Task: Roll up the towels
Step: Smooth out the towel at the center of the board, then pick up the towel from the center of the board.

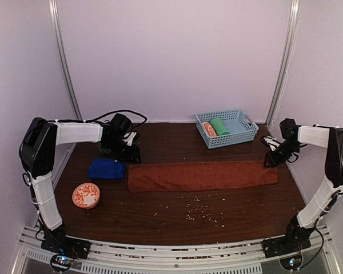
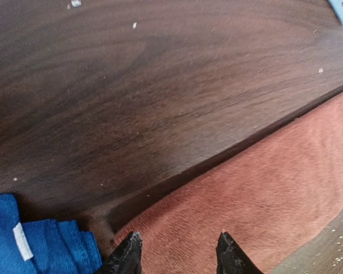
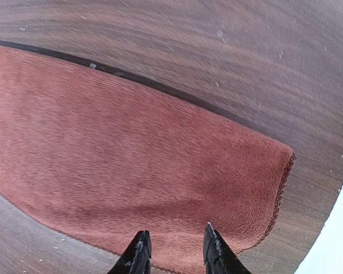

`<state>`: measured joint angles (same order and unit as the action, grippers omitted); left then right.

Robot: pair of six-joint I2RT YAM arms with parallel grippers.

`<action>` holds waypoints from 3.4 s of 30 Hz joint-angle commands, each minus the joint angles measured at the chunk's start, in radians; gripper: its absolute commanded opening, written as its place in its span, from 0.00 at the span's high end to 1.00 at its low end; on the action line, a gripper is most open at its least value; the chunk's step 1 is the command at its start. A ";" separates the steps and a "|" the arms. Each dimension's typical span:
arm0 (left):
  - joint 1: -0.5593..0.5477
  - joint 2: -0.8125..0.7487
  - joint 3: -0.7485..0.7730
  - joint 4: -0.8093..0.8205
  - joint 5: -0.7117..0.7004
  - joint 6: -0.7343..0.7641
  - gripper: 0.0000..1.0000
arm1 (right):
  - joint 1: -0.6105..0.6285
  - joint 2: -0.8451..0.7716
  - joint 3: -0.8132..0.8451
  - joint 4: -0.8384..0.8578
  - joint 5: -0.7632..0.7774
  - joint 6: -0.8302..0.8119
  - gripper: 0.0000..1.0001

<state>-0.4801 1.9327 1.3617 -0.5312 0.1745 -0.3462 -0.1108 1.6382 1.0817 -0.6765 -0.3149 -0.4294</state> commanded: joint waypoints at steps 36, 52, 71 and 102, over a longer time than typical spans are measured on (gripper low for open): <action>0.035 0.084 -0.046 0.072 0.018 0.160 0.59 | -0.025 0.285 0.230 0.059 0.267 0.167 0.60; 0.034 0.042 -0.112 0.088 -0.140 0.105 0.65 | 0.004 0.304 0.242 0.179 0.261 0.201 1.00; 0.040 -0.043 -0.141 0.165 -0.124 0.046 0.73 | 0.000 0.218 0.187 0.201 0.211 0.253 0.72; 0.040 -0.067 -0.147 0.158 -0.143 0.050 0.69 | -0.009 0.345 0.103 0.100 0.220 0.226 0.68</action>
<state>-0.4458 1.9022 1.2163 -0.3912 0.0341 -0.2974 -0.1249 1.8988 1.2072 -0.5571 -0.1486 -0.1989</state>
